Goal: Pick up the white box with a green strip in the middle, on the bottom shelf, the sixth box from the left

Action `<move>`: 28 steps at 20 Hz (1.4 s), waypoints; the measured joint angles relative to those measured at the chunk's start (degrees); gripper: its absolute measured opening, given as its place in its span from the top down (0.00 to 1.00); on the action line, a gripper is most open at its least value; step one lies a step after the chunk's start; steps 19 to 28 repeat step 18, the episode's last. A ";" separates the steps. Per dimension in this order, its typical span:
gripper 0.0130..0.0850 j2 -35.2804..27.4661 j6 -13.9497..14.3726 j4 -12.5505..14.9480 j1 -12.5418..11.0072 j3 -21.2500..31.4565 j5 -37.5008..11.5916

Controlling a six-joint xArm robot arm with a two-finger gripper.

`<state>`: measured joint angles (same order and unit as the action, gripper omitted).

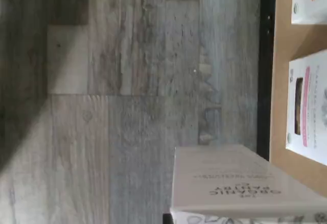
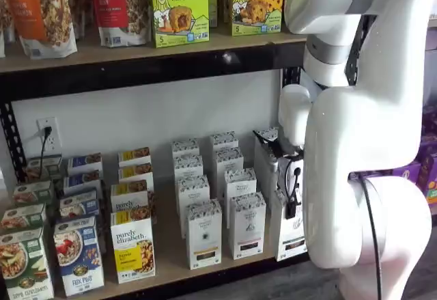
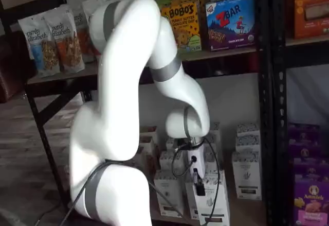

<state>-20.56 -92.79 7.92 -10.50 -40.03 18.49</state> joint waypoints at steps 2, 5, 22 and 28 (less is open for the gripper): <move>0.44 3.80 1.54 0.64 1.00 2.81 0.97; 0.44 10.09 4.46 2.09 2.64 6.72 3.61; 0.44 34.89 5.66 -2.92 8.98 15.00 19.90; 0.44 34.89 5.66 -2.92 8.98 15.00 19.90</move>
